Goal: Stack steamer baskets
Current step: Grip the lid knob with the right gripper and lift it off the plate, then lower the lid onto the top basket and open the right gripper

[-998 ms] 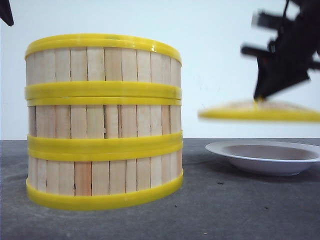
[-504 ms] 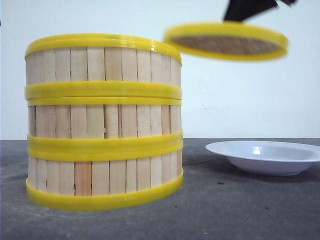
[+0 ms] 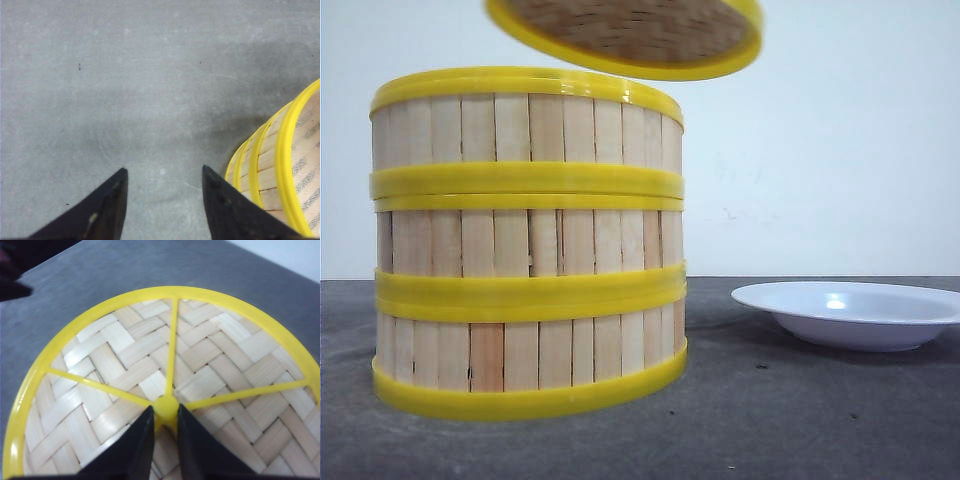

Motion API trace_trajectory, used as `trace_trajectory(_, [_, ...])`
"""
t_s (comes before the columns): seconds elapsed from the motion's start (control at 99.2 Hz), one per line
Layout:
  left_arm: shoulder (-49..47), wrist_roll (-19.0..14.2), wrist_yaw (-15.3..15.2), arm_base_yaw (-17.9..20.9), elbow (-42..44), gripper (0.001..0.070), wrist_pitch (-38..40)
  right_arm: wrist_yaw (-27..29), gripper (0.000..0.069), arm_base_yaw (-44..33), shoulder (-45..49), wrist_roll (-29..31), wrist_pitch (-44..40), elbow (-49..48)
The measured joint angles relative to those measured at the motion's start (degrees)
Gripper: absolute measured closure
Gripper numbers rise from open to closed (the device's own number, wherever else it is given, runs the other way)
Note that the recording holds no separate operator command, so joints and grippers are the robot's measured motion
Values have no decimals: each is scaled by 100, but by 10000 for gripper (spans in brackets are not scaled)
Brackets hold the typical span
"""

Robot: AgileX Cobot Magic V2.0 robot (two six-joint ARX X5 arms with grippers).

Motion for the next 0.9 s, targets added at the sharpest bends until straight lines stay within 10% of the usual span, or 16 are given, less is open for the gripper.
trace_trajectory(0.897, [0, 2, 2, 0, -2, 433, -2, 175, 629, 710, 833, -216, 72, 0])
